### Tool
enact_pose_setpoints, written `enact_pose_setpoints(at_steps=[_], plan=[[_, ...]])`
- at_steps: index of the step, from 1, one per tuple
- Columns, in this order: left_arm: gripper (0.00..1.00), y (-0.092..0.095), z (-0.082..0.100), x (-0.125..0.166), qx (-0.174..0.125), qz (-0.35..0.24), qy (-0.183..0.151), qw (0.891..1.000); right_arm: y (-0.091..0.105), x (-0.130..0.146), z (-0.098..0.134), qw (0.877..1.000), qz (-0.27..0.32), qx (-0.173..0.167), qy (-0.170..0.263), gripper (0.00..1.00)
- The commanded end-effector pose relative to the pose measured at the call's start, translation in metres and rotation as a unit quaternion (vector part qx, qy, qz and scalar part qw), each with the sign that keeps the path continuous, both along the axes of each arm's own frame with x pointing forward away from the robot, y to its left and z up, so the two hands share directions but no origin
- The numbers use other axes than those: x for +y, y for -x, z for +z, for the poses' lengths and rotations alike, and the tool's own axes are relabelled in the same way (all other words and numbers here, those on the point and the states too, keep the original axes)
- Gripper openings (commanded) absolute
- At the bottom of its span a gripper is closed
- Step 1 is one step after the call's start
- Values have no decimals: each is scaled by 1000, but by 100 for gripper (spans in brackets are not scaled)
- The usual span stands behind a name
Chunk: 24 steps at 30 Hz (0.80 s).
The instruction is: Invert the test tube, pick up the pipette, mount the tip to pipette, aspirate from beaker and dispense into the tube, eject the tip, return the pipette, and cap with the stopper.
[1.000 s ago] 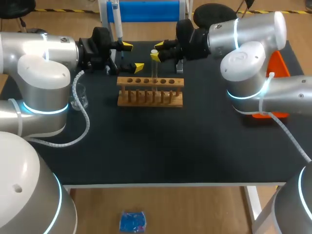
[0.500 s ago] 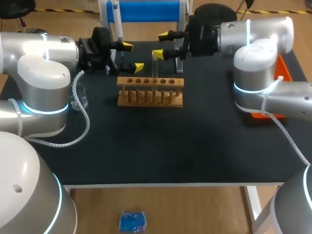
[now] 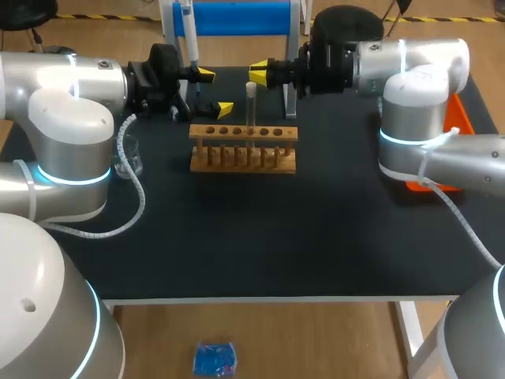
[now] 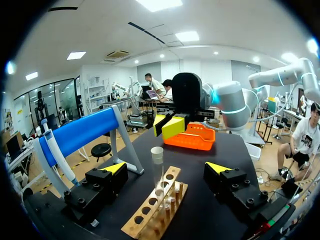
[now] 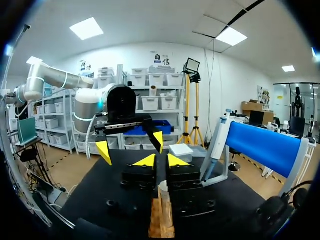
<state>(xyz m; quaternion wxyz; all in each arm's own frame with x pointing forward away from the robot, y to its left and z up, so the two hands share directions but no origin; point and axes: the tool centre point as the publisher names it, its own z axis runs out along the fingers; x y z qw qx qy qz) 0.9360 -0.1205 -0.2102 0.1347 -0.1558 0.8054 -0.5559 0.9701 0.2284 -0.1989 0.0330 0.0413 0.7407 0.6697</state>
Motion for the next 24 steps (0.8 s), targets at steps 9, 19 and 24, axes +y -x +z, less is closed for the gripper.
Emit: enact_pose_setpoints(at_steps=[9, 19, 24], plan=[[100, 0, -1, 0, -1, 0, 1, 1000, -5, 4, -9, 1000, 21, 0, -15, 0], [100, 0, -1, 0, -1, 0, 1, 1000, -6, 7, -17, 1000, 26, 7, -14, 0], [100, 0, -1, 0, -1, 0, 1, 1000, -7, 8, -20, 1000, 25, 9, -13, 0]])
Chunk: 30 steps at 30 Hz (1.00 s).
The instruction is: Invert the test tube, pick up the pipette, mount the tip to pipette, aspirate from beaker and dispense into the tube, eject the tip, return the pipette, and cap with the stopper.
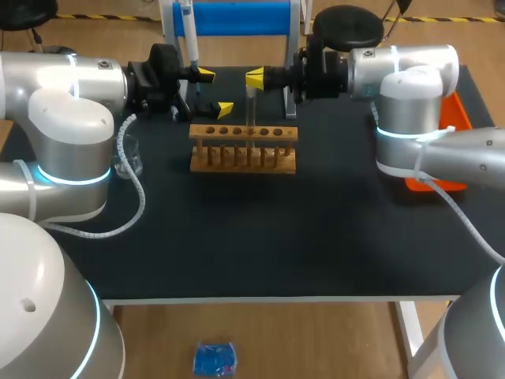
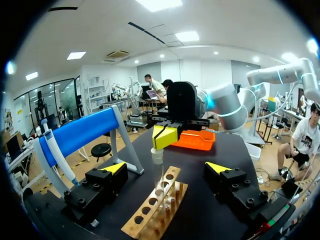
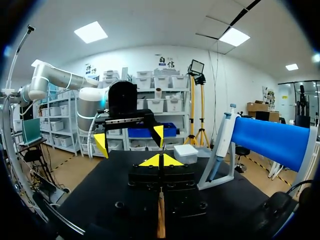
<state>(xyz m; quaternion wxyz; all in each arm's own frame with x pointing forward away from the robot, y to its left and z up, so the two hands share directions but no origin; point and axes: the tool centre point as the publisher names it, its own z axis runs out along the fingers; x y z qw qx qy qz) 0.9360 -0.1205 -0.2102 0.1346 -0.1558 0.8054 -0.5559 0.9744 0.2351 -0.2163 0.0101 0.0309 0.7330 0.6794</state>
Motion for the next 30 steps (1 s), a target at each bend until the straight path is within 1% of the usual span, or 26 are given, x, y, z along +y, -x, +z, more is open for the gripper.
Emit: enact_pose_setpoints(at_steps=[1, 12, 27, 30], plan=[[100, 0, -1, 0, -1, 0, 1, 1000, -2, 2, -3, 1000, 2, 0, 0, 0], [100, 0, -1, 0, -1, 0, 1, 1000, -5, 2, -9, 1000, 0, 5, 2, 0], [100, 0, -1, 0, -1, 0, 1, 1000, -2, 1, -23, 1000, -4, 14, 5, 0], [100, 0, -1, 0, -1, 0, 1, 1000, -1, 1, -23, 1000, -7, 15, 2, 0]])
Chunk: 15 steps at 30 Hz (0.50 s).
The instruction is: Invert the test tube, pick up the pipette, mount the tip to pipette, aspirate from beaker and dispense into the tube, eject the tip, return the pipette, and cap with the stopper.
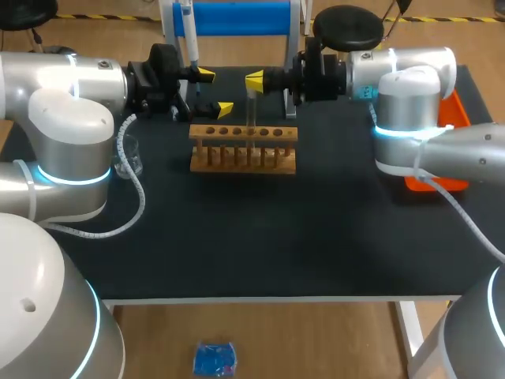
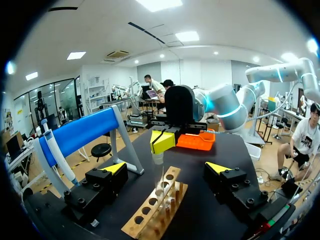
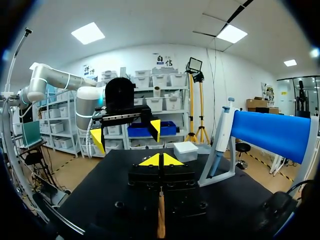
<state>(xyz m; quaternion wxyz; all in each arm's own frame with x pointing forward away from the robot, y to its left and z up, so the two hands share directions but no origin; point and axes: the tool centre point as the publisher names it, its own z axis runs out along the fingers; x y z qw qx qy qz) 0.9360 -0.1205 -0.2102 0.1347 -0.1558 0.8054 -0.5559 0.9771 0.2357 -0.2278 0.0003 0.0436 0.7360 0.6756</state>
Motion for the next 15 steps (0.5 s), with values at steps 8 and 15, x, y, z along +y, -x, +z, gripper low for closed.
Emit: enact_pose_setpoints(at_steps=[8, 15], plan=[[100, 0, -1, 0, -1, 0, 1, 1000, 0, -6, 19, 1000, -10, -25, -7, 0], [100, 0, -1, 0, -1, 0, 1, 1000, 0, -14, 36, 998, -20, -61, 25, 100]])
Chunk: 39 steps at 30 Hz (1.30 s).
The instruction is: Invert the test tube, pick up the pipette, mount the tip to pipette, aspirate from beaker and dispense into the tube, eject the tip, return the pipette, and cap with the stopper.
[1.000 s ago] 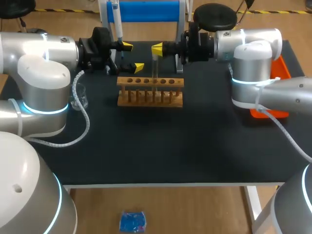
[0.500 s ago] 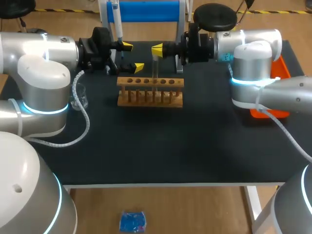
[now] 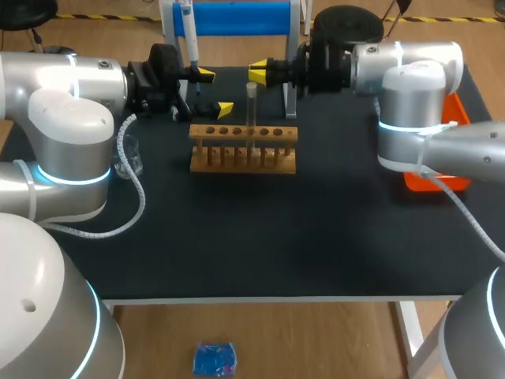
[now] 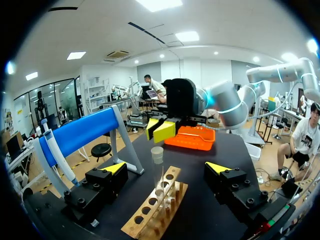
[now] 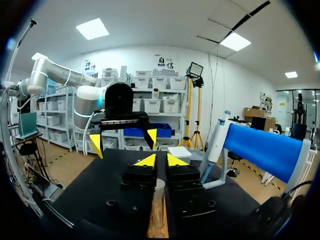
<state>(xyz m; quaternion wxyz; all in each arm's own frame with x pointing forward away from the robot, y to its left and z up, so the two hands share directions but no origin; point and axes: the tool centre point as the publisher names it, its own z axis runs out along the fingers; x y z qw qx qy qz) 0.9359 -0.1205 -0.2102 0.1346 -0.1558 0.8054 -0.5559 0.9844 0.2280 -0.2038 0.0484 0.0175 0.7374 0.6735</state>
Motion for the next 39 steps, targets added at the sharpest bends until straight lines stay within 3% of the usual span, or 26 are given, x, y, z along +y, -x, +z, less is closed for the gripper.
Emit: enact_pose_setpoints(at_steps=[1, 12, 23, 39], plan=[[100, 0, -1, 0, -1, 0, 1, 1000, 8, -8, 14, 1000, -9, -12, 28, 100], [100, 0, -1, 0, -1, 0, 1, 1000, 13, -43, 27, 993, -15, -60, 99, 100], [100, 0, -1, 0, -1, 0, 1, 1000, 16, -106, -3, 979, -49, -64, 187, 100], [100, 0, -1, 0, -1, 0, 1, 1000, 18, -115, -6, 979, -59, -62, 186, 100]])
